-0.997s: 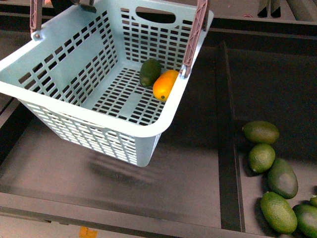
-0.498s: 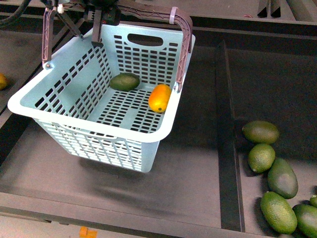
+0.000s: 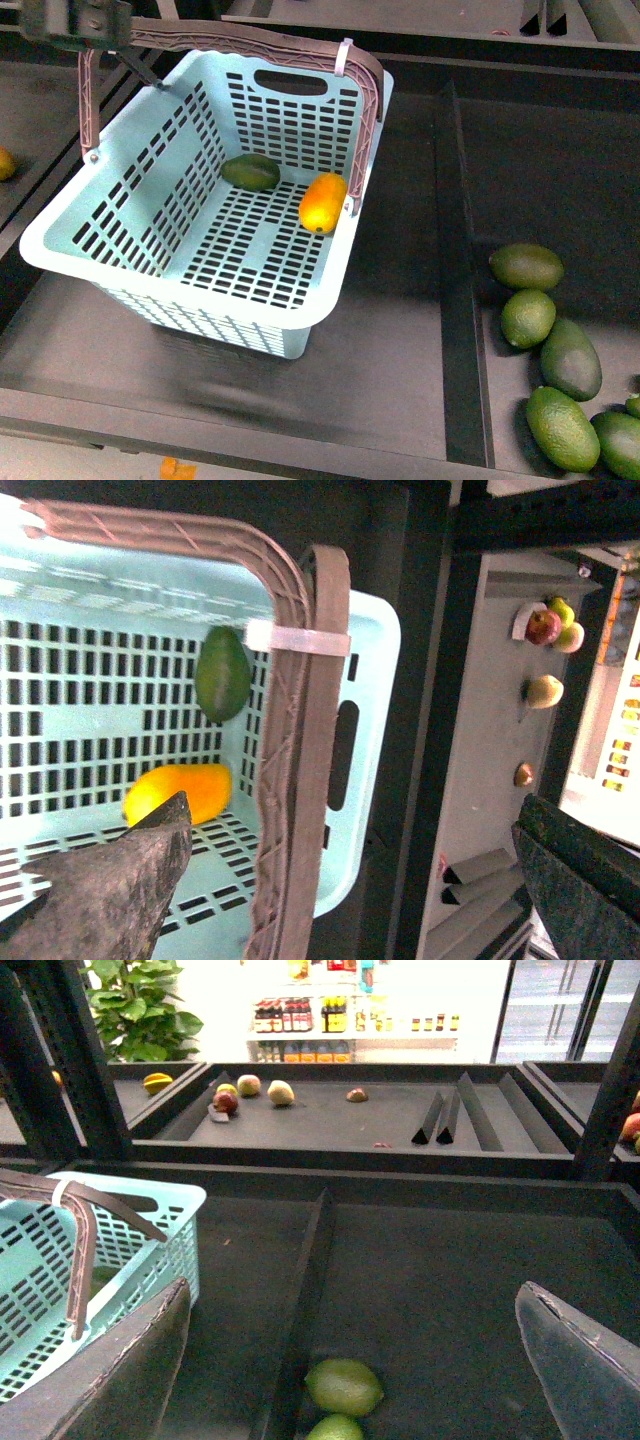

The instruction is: Pick mango and avocado into basket

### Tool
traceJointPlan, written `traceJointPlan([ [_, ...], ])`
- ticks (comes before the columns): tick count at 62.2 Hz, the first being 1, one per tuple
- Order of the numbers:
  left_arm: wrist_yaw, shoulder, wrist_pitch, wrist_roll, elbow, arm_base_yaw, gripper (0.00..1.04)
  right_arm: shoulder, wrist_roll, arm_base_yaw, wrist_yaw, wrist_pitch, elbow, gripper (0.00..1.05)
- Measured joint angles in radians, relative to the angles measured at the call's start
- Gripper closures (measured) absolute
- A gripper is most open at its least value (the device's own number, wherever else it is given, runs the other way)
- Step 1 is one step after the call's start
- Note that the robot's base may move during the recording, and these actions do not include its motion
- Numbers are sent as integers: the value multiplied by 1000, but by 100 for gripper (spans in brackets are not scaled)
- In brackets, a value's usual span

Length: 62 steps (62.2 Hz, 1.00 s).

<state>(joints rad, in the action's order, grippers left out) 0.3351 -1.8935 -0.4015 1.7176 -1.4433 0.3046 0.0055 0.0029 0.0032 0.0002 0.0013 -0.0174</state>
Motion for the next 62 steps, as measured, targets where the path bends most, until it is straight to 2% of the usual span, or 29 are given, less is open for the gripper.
traceJointPlan([
  [6, 32, 116, -123, -5, 56, 16, 8, 0, 0, 0, 0, 0, 0, 9],
  [12, 30, 144, -116, -28, 64, 26, 9, 0, 0, 0, 0, 0, 0, 9],
  [13, 23, 155, -57, -59, 91, 26, 11, 0, 0, 0, 0, 0, 0, 9],
  [16, -37, 212, 282, -316, 263, 13, 21, 0, 0, 0, 1, 0, 0, 9],
  [17, -47, 235, 422, -475, 343, 6, 26, 0, 0, 0, 1, 0, 0, 9],
  [18, -51, 249, 509, -533, 394, 1, 29, 0, 0, 0, 0, 0, 0, 9],
  [20, -79, 302, 866, -887, 585, -24, 40, 0, 0, 0, 2, 0, 0, 9],
  [24, -101, 370, 1142, -1239, 740, -58, 54, 0, 0, 0, 2, 0, 0, 9],
  [28, -117, 441, 1257, -1473, 839, -88, 66, 0, 0, 0, 2, 0, 0, 9],
  [31, -132, 490, 1287, -1572, 903, -106, 77, 0, 0, 0, 2, 0, 0, 9],
  [39, -179, 570, 1308, -1668, 1038, -137, 102, 0, 0, 0, 2, 0, 0, 9],
  [51, -230, 741, 1310, -1699, 1204, -195, 102, 0, 0, 0, 2, 0, 0, 9],
  [62, -285, 894, 1250, -1703, 1301, -240, 102, 0, 0, 0, 2, 0, 0, 9],
])
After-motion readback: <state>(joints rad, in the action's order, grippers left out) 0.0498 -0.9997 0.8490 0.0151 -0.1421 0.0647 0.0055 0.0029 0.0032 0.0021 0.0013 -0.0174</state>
